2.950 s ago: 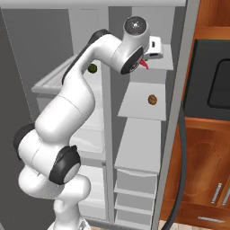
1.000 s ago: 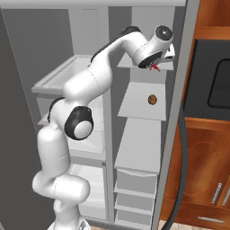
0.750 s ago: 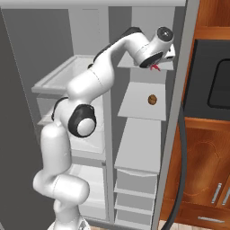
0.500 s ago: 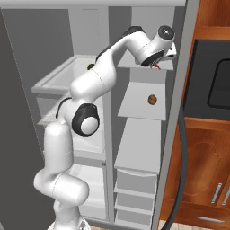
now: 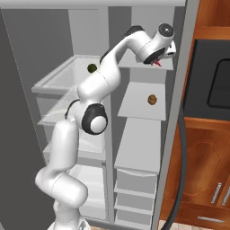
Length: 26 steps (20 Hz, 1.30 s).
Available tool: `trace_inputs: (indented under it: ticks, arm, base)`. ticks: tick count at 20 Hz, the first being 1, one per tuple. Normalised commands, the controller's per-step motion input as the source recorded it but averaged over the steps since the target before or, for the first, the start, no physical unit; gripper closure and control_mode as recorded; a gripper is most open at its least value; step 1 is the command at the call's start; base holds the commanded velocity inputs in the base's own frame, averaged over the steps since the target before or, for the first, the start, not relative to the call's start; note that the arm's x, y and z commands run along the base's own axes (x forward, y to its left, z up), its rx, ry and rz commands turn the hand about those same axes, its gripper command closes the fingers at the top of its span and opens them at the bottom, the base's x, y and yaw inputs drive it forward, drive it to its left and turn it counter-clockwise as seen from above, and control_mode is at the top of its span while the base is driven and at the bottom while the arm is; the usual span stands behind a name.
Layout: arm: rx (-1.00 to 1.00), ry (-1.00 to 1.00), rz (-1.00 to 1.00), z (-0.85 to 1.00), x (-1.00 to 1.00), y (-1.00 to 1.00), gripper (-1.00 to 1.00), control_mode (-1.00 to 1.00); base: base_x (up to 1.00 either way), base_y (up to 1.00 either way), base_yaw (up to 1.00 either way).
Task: There's a fish in the fridge that needs to be moved to the freezer for freezing. Pick up the fish from the fridge, place it on any shelf in the freezer, and close the fridge and freezer doors when done.
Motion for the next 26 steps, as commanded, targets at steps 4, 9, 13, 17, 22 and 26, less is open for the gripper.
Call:
trace_inputs:
  ticks: [4, 9, 13, 17, 22, 26]
  arm:
    - [-0.02, 0.00, 0.00, -0.85, -0.18, 0.03, -1.00, -1.00]
    - [-0.01, 0.00, 0.00, -0.95, -0.34, 0.02, -1.00, -1.00]
    - [-0.02, 0.00, 0.00, -0.79, -0.29, 0.10, -1.00, -1.00]
    - [0.00, 0.01, 0.00, -0.97, -0.46, -0.09, -1.00, -1.00]
    - [-0.02, 0.05, 0.00, -0.99, -0.59, -0.04, -1.00, -1.00]
    - [0.00, 0.00, 0.00, -0.01, -0.06, -0.01, -1.00, -1.00]
  base:
    - [0.00, 0.00, 0.00]
    - [0.00, 0.00, 0.00]
    - [0.00, 0.00, 0.00]
    - [0.00, 0.00, 0.00]
    - [0.00, 0.00, 0.00]
    - [0.00, 0.00, 0.00]
